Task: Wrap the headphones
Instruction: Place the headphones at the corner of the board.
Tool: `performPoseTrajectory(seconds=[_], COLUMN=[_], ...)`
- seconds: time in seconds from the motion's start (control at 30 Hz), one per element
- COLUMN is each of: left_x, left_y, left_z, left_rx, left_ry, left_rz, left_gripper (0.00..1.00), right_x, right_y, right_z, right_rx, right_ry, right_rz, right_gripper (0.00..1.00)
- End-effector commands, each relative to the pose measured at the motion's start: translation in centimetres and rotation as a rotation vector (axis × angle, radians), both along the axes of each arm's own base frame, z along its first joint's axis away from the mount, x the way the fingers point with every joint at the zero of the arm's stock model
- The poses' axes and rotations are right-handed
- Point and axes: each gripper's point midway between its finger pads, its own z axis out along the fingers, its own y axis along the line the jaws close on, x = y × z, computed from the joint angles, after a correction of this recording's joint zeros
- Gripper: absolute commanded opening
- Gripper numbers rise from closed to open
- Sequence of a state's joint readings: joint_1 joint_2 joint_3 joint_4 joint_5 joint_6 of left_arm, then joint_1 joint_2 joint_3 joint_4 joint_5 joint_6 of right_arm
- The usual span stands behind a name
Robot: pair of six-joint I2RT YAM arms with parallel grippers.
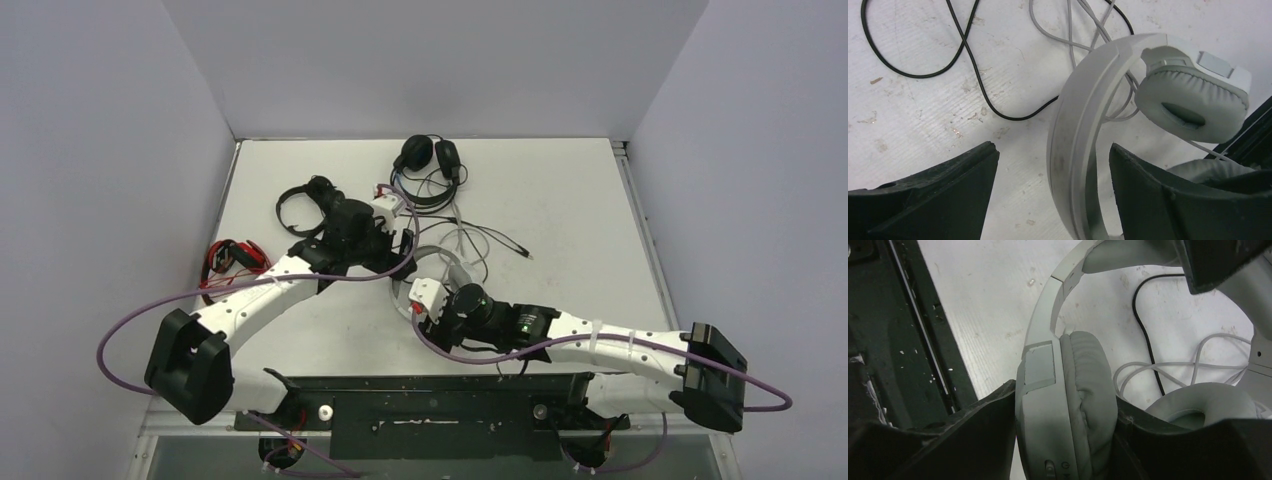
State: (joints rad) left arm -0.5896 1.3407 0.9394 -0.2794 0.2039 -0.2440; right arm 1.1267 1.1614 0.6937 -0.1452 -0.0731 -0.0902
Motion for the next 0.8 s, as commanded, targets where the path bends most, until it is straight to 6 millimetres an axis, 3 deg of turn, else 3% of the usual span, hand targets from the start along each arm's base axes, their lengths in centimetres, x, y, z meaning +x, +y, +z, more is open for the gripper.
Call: performPoseTrajectory(seconds=[0.0, 0.03, 0.17, 0.23, 0.27, 0.37, 0.47, 0.5, 0.53, 0.6, 0.67, 0.77], left_x=[1.4, 1.4, 1.8, 1.9, 1.8, 1.4, 0.8, 0.7, 0.6, 0.6, 0.6, 0.2], left_y=[-0.1, 0.0, 0.8, 1.0, 0.9, 0.6, 0.2, 0.3, 0.5, 1.4, 2.5, 4.2], left_z=[0.8, 0.4, -0.2, 0.6, 1.0, 2.5, 3.6, 3.6, 3.5, 2.5, 1.6, 0.0], left_rx=[0.075, 0.098, 0.176, 0.173, 0.159, 0.101, 0.058, 0.057, 0.065, 0.114, 0.170, 0.243], left_ry=[-0.056, -0.052, -0.045, -0.071, -0.089, -0.146, -0.182, -0.185, -0.184, -0.161, -0.118, -0.037], left_rz=[0.012, 0.008, 0.030, 0.031, 0.028, 0.002, -0.028, -0.027, -0.020, 0.019, 0.071, 0.155], left_gripper=[0.74, 0.67, 0.16, 0.02, 0.01, 0.01, 0.01, 0.01, 0.06, 0.27, 0.45, 0.55], right_x=[0.7, 0.6, 1.2, 1.7, 2.1, 3.5, 6.8, 8.1, 9.4, 12.2, 14.2, 16.2], right_y=[3.5, 3.6, 3.2, 2.6, 2.0, -0.1, -3.1, -4.3, -5.2, -7.6, -8.7, -9.4], right_z=[6.0, 6.2, 7.0, 8.3, 8.9, 11.9, 14.4, 14.3, 14.4, 13.5, 12.5, 11.2], right_rx=[0.152, 0.155, 0.179, 0.233, 0.252, 0.340, 0.435, 0.441, 0.445, 0.430, 0.404, 0.366], right_ry=[-0.134, -0.141, -0.172, -0.202, -0.212, -0.222, -0.180, -0.149, -0.125, -0.059, -0.010, 0.028], right_rz=[0.027, 0.031, -0.010, -0.054, -0.092, -0.174, -0.323, -0.379, -0.426, -0.539, -0.598, -0.660], right_gripper=[0.52, 0.56, 0.78, 0.91, 0.97, 1.00, 1.00, 1.00, 1.00, 1.00, 1.00, 1.00])
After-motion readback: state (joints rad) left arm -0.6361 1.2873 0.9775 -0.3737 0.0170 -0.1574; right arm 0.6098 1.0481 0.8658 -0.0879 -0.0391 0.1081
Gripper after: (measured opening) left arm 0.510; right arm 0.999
